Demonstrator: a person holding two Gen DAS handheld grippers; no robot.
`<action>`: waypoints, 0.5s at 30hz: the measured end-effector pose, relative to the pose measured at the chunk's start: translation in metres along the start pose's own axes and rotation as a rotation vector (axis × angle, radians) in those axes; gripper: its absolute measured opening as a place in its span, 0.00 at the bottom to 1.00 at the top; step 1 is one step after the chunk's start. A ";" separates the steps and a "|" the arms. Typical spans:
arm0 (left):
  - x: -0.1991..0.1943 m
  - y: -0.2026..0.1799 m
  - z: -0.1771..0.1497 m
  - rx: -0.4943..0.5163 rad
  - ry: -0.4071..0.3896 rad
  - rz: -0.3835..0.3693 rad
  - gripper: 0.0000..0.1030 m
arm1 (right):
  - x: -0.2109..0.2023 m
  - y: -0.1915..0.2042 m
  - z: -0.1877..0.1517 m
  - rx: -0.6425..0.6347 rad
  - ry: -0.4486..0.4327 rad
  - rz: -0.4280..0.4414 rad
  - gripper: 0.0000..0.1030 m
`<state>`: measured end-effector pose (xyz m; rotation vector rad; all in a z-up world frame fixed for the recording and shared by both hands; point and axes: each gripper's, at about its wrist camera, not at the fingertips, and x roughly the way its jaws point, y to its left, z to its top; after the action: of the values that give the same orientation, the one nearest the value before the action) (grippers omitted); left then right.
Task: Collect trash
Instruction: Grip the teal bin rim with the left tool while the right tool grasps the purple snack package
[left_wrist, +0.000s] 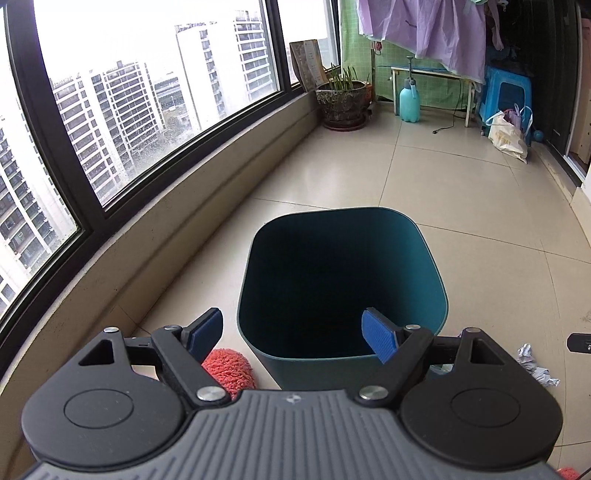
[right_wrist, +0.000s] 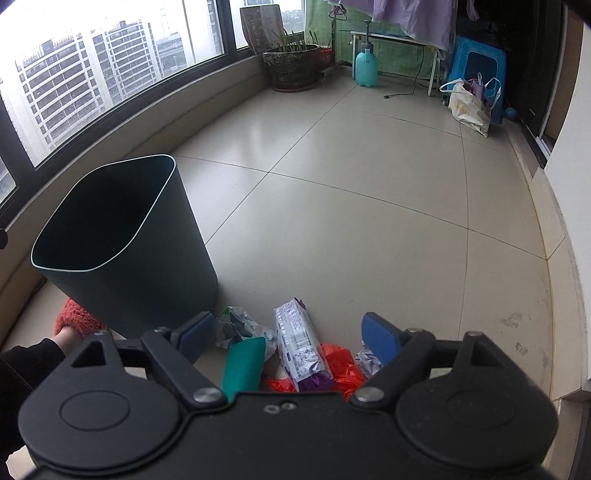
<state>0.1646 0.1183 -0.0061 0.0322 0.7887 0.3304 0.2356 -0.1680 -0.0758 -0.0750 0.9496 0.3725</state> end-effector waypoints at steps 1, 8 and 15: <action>0.010 0.005 0.003 -0.010 0.021 0.017 0.80 | 0.012 -0.001 0.001 -0.019 0.009 0.006 0.83; 0.077 0.039 0.016 -0.074 0.155 0.072 0.80 | 0.095 -0.003 -0.008 -0.105 0.116 0.002 0.79; 0.139 0.054 0.030 -0.100 0.266 0.098 0.80 | 0.149 -0.007 -0.018 -0.147 0.209 -0.006 0.77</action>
<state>0.2617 0.2142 -0.0727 -0.0686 1.0349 0.4727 0.3019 -0.1375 -0.2072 -0.2551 1.1271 0.4350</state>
